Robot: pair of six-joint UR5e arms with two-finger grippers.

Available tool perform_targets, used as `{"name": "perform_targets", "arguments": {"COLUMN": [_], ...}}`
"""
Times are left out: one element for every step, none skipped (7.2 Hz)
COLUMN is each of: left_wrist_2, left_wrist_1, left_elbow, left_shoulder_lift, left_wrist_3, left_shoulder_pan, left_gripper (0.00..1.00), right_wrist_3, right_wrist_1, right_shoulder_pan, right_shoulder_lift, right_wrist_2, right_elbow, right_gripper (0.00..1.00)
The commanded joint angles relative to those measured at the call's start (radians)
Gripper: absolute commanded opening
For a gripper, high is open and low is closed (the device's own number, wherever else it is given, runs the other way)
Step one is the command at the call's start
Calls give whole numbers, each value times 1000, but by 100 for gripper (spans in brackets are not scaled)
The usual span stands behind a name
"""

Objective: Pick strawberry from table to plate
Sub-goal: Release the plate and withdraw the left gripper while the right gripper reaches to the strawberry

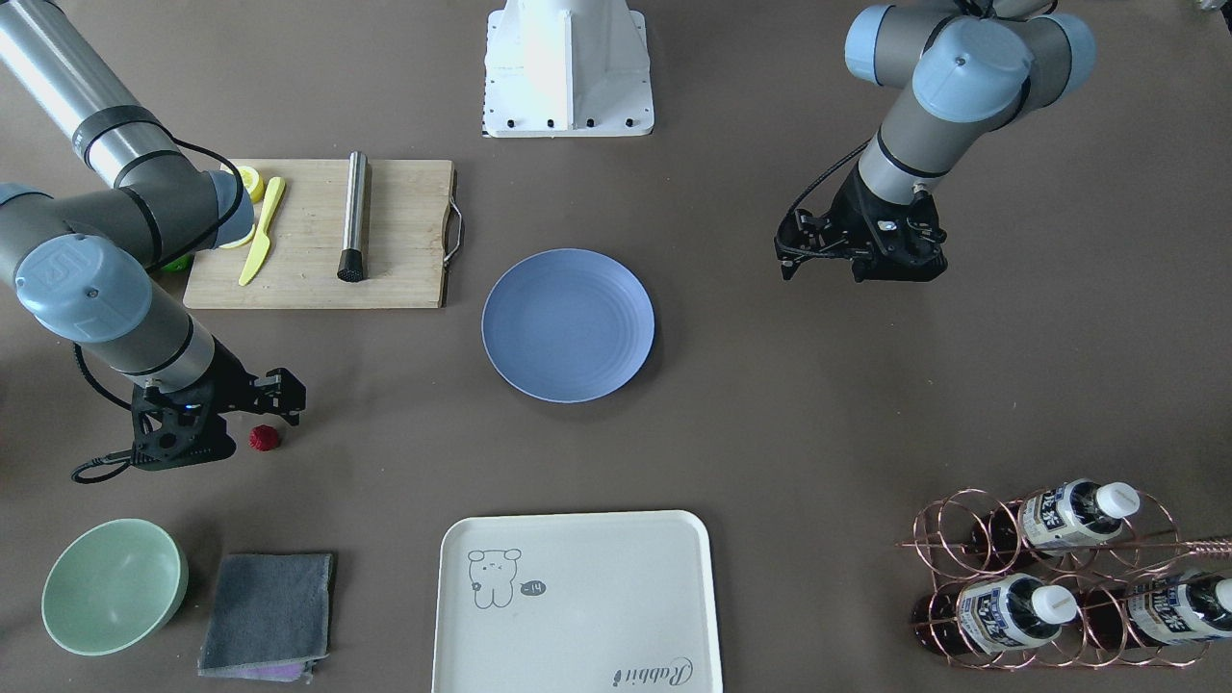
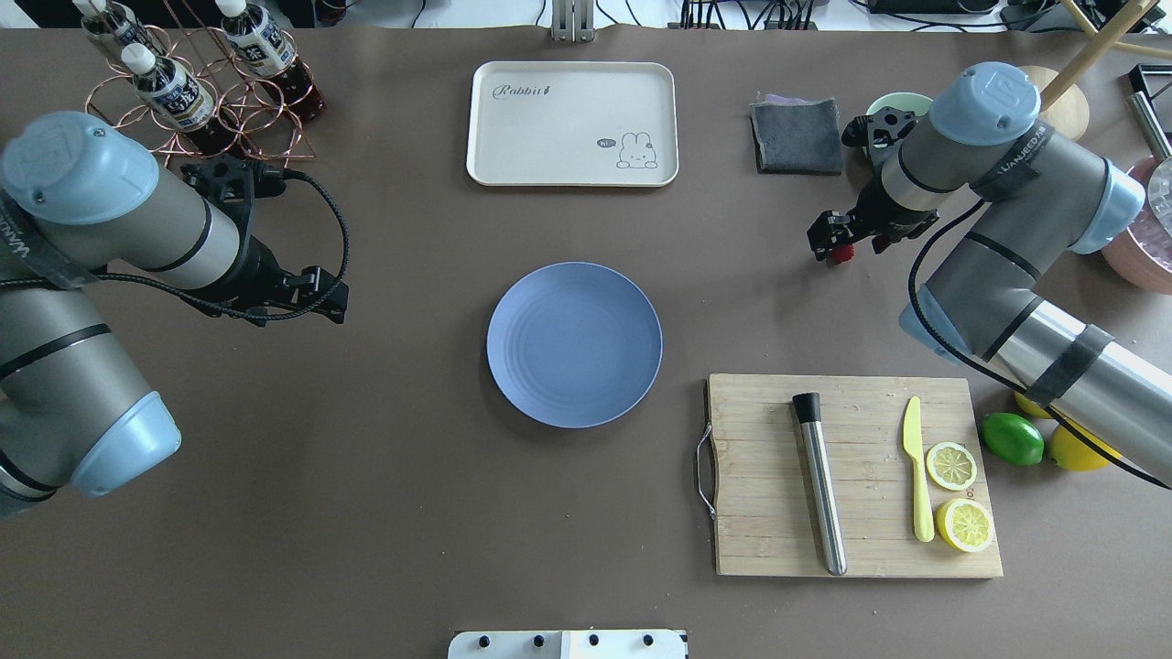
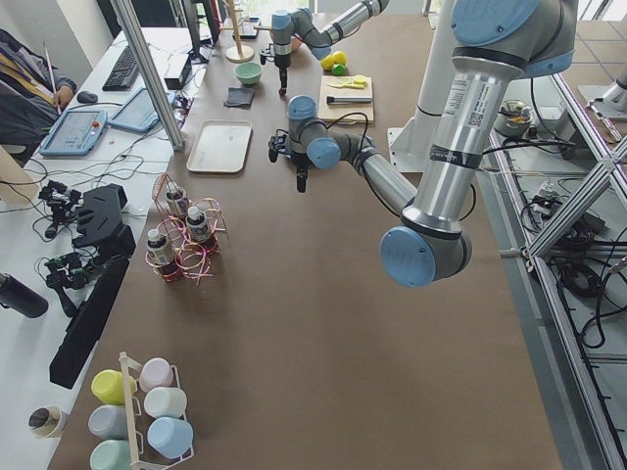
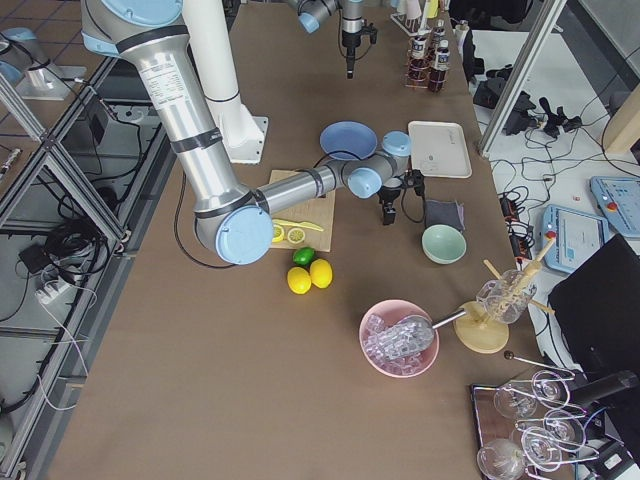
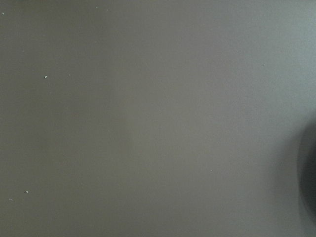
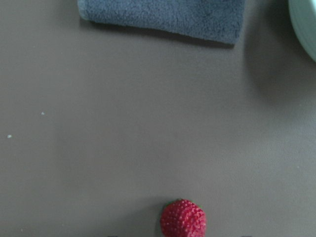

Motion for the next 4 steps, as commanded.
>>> {"name": "perform_targets", "arguments": {"left_wrist_2": [3, 3, 5, 3], "left_wrist_1": [2, 1, 2, 2], "left_elbow": [0, 2, 2, 3], "left_shoulder_lift": [1, 1, 1, 3], "left_wrist_3": [-4, -4, -4, -4], "left_shoulder_pan": [0, 0, 0, 0], "left_gripper": [97, 97, 97, 97], "right_wrist_3": [-3, -3, -3, -2], "right_wrist_1": [8, 27, 46, 47], "right_shoulder_pan": [-1, -10, -12, -12], "right_shoulder_lift": [16, 20, 19, 20], "right_wrist_2": [-8, -43, -43, -45], "right_elbow": [-22, -37, -50, -53], "right_gripper": [79, 80, 79, 69]}}
